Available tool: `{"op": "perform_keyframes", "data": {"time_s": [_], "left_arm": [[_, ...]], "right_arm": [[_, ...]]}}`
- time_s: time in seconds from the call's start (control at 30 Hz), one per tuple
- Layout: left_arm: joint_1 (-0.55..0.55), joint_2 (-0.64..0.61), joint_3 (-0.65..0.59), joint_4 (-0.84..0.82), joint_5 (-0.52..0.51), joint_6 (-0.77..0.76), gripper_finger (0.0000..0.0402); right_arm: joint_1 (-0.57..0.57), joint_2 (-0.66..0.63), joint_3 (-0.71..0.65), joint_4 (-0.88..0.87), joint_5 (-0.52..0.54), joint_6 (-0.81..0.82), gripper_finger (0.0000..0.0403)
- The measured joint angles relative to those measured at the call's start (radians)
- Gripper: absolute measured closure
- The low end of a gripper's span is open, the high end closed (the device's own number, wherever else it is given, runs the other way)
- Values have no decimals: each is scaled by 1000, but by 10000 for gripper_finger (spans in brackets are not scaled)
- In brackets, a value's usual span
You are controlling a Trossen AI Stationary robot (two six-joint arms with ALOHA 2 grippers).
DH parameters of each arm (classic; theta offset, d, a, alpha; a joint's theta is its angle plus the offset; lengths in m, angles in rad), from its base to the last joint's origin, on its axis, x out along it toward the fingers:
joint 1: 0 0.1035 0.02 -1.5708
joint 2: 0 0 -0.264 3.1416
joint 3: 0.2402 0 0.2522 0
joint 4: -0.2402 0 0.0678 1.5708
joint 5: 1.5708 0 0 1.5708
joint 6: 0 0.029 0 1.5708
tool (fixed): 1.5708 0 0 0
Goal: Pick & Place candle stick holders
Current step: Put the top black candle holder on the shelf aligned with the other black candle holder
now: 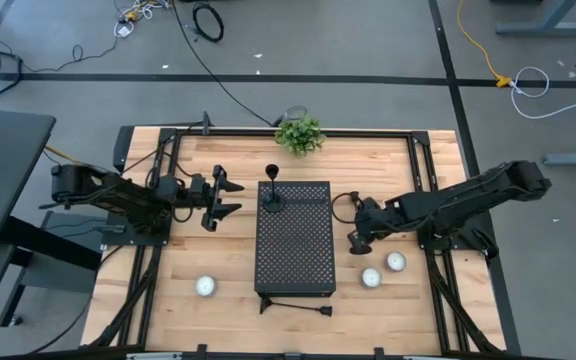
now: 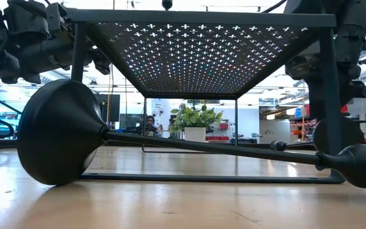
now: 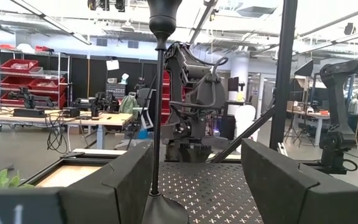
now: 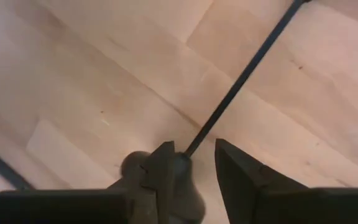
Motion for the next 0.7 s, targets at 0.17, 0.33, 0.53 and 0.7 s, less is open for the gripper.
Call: {"op": "perform_keyframes", "data": {"time_s": [0.17, 0.33, 0.53, 0.7], "left_arm": [[0, 0, 0, -2, 0, 0, 159], [0, 0, 0, -2, 0, 0, 159], [0, 0, 0, -2, 0, 0, 159], [0, 0, 0, -2, 0, 0, 159]], "right_arm": [[0, 25, 0, 0, 40, 16, 279], [0, 79, -1, 51, 73, 17, 268], [-13, 121, -1, 98, 95, 11, 254], [-30, 160, -2, 128, 100, 7, 243]]}}
